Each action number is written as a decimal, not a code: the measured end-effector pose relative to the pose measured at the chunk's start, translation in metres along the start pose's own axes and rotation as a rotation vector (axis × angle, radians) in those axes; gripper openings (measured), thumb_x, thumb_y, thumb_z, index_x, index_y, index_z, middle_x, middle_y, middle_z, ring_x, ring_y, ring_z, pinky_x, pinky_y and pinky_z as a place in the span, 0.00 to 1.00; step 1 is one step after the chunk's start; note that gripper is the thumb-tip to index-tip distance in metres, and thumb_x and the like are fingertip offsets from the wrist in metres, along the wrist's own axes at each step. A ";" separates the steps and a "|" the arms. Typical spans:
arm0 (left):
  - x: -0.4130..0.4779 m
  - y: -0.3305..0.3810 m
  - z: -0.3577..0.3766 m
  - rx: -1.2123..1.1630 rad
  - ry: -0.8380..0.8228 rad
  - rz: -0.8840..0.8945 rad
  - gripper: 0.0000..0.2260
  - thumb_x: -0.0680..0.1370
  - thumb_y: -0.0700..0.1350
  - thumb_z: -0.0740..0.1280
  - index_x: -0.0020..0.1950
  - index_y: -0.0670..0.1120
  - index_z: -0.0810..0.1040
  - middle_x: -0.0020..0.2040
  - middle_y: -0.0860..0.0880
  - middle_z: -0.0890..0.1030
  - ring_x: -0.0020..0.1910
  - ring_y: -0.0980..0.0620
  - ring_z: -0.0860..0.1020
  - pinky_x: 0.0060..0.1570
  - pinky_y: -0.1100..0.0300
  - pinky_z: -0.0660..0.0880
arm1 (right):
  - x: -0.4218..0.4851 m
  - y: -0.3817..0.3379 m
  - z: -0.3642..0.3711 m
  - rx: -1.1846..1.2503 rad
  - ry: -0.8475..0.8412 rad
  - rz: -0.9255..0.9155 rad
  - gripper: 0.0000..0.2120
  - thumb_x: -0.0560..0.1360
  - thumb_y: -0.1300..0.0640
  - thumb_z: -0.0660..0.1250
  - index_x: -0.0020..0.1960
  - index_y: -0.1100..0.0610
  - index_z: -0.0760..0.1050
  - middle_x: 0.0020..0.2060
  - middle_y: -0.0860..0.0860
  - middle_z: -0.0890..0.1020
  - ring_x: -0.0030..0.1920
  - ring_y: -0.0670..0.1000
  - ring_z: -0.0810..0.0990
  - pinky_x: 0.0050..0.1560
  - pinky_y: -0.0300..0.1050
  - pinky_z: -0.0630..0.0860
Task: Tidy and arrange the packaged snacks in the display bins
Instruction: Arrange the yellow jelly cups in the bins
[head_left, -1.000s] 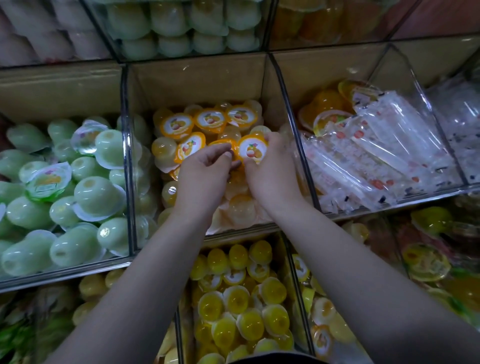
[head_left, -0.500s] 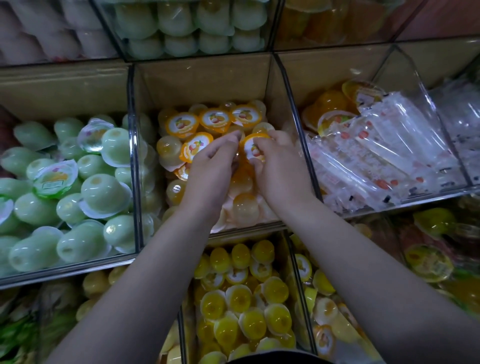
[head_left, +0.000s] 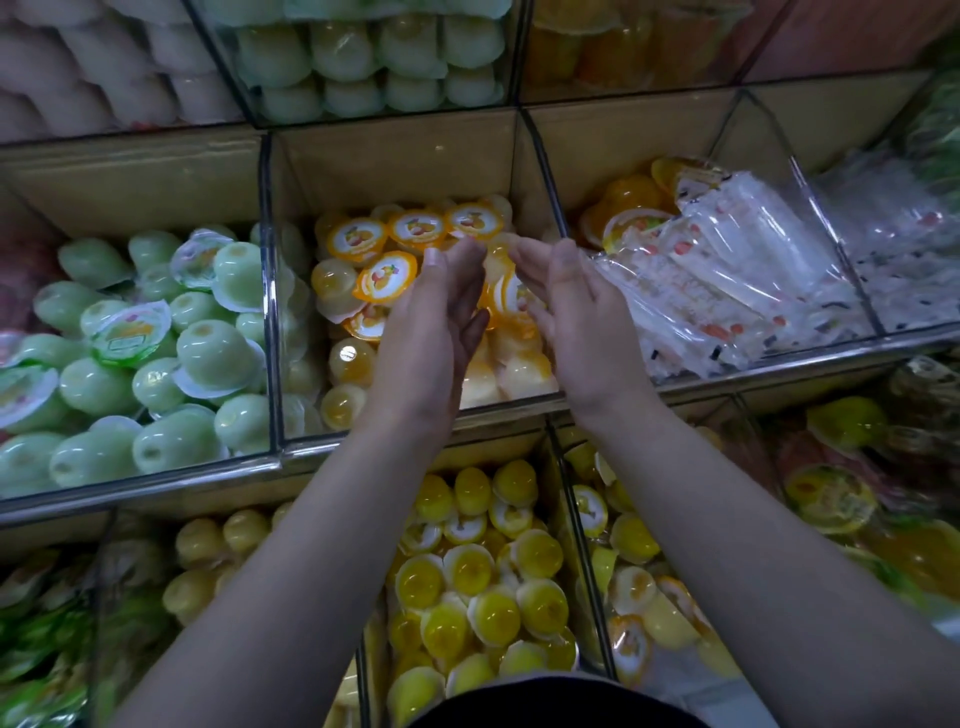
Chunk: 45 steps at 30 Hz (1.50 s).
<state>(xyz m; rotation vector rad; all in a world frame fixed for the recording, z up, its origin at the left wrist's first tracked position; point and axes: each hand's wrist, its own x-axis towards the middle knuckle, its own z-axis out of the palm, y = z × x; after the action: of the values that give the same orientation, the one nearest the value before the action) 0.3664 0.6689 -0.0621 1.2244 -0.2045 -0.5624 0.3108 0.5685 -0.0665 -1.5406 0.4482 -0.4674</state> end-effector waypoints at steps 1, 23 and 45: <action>-0.003 0.000 0.002 -0.006 0.000 0.004 0.23 0.84 0.54 0.46 0.73 0.45 0.68 0.71 0.53 0.72 0.63 0.62 0.72 0.65 0.63 0.68 | -0.004 -0.002 -0.002 0.043 -0.012 0.020 0.24 0.78 0.38 0.52 0.64 0.50 0.75 0.62 0.46 0.79 0.64 0.42 0.75 0.70 0.48 0.69; 0.018 0.007 -0.030 1.310 0.085 0.013 0.18 0.76 0.42 0.70 0.67 0.50 0.77 0.62 0.49 0.80 0.59 0.48 0.77 0.51 0.56 0.75 | 0.032 -0.003 0.012 -1.274 -0.332 -0.024 0.12 0.77 0.66 0.62 0.60 0.60 0.75 0.54 0.57 0.80 0.51 0.54 0.78 0.44 0.41 0.68; 0.015 0.003 -0.066 1.449 0.235 0.018 0.15 0.72 0.48 0.74 0.58 0.48 0.79 0.54 0.43 0.81 0.55 0.40 0.77 0.53 0.49 0.75 | 0.030 0.006 0.014 -1.025 -0.184 -0.195 0.19 0.79 0.50 0.65 0.66 0.57 0.71 0.59 0.55 0.79 0.59 0.55 0.77 0.52 0.43 0.69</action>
<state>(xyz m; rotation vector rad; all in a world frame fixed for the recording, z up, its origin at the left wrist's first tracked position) 0.4087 0.7165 -0.0838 2.6648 -0.4530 -0.1765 0.3432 0.5636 -0.0720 -2.6091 0.4120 -0.2294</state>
